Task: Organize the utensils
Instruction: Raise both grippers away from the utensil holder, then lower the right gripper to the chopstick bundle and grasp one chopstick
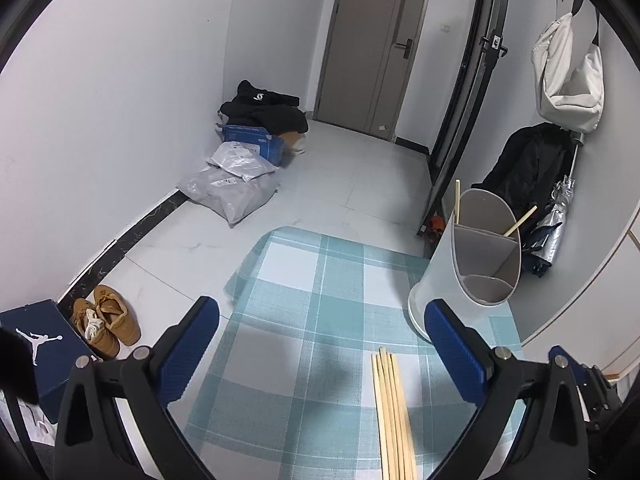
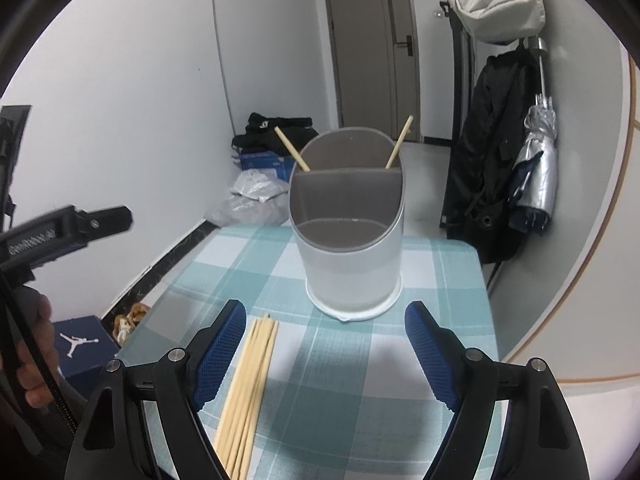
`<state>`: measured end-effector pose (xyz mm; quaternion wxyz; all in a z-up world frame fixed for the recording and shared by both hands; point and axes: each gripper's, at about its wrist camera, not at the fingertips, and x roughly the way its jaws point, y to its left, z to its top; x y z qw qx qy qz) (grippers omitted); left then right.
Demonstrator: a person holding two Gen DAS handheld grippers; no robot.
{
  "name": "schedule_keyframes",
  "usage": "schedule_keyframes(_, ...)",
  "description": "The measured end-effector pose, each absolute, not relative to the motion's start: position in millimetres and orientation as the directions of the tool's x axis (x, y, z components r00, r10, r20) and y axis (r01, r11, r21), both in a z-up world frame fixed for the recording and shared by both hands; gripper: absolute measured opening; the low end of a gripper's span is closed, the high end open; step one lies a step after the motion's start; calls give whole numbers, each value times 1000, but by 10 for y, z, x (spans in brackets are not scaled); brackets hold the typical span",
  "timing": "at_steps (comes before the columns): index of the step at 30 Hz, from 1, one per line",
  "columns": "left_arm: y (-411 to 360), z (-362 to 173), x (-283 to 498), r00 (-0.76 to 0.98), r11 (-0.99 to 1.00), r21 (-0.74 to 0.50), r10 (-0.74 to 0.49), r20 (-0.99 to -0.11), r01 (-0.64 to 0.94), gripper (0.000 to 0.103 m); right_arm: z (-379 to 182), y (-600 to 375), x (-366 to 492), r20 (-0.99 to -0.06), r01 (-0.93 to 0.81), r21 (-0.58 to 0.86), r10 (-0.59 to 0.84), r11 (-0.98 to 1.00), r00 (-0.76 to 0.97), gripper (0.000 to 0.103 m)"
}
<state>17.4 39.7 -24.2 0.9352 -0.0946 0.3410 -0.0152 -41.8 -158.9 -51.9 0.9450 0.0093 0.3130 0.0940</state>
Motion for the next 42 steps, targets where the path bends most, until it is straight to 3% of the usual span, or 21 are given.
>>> schedule_keyframes(5,423,-253,179,757,984,-177,-97,-646,-25,101,-608,-1521,-326,-631,-170,80,182,982,754,82)
schedule_keyframes(13,672,-230,217,763,972,-211,-54,-644,-109,101,-887,-1278,-18,-773,-224,66,192,972,604,80)
schedule_keyframes(20,871,-246,260,758,954,-245,-30,-651,-173,101,-1174,-1099,367,-862,-244,53,168,968,477,69)
schedule_keyframes(24,939,-282,290,746,945,-263,-31,-665,-196,101,-1377,-1030,509,-906,-241,47,142,969,398,51)
schedule_keyframes(31,1044,-231,298,759,934,-268,4,-651,-235,101,-1475,-934,496,-922,-286,47,151,957,356,38)
schedule_keyframes(42,1083,-278,335,735,922,-279,8,-678,-267,101,-1486,-690,546,-925,-380,-64,88,923,370,33)
